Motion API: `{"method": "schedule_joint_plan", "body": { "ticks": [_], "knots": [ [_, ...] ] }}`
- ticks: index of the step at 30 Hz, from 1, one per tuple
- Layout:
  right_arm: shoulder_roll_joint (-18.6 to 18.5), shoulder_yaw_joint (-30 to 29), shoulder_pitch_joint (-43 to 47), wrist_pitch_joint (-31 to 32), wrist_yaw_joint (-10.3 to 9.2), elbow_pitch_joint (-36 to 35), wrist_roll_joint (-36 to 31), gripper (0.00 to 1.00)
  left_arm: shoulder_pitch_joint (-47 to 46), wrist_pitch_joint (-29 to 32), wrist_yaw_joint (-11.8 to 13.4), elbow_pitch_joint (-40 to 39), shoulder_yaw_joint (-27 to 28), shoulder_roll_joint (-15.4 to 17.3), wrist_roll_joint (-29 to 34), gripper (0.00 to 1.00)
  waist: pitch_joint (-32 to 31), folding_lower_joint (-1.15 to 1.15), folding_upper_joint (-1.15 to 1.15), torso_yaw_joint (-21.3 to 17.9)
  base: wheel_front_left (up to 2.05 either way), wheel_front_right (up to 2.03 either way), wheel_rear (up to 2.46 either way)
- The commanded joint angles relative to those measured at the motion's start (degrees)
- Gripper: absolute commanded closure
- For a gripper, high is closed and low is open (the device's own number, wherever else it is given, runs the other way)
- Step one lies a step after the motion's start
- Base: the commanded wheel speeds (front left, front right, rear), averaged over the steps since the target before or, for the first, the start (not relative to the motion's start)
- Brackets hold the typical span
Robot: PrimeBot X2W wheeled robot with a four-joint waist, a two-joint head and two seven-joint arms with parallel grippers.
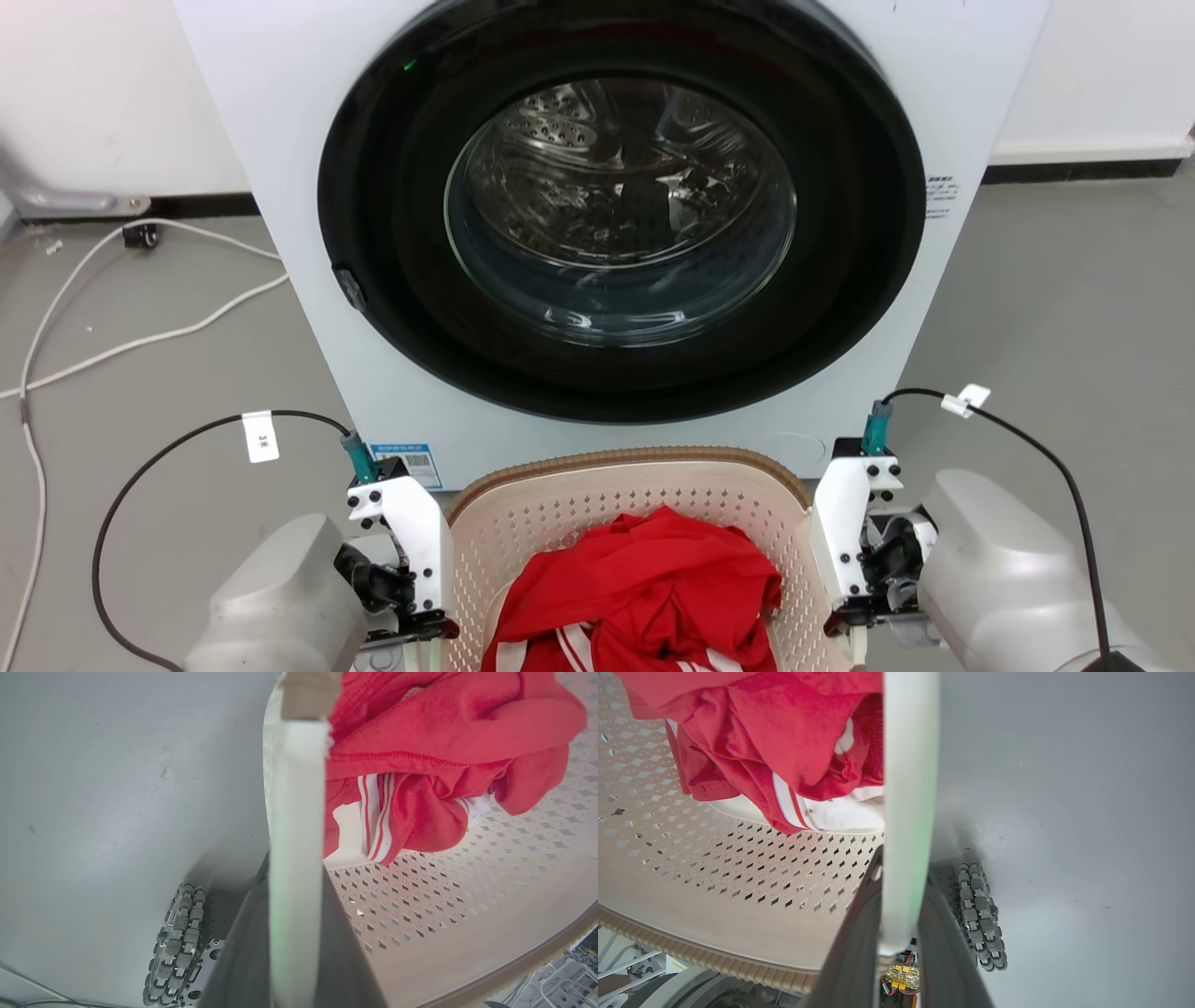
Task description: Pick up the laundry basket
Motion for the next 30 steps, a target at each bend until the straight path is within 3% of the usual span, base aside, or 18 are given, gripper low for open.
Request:
{"method": "schedule_joint_plan", "body": {
  "ticks": [1,30],
  "knots": [
    [1.3,-0.7,1.0,0.4,0.2,-0.5,-0.3,1.0,0.6,0.1,-0.3,-0.5,0.2,-1.3,-0.6,1.0,-0.8,0.01,0.0,-0.2,0.0,0.0,0.0],
    [1.2,-3.7,4.0,0.4,0.2,-0.5,-1.6,1.0,2.0,-0.6,-0.3,0.8,-0.2,-1.8,-1.6,1.0,-3.5,0.01,0.0,0.0,0.0,0.0,0.0]
  ]
}}
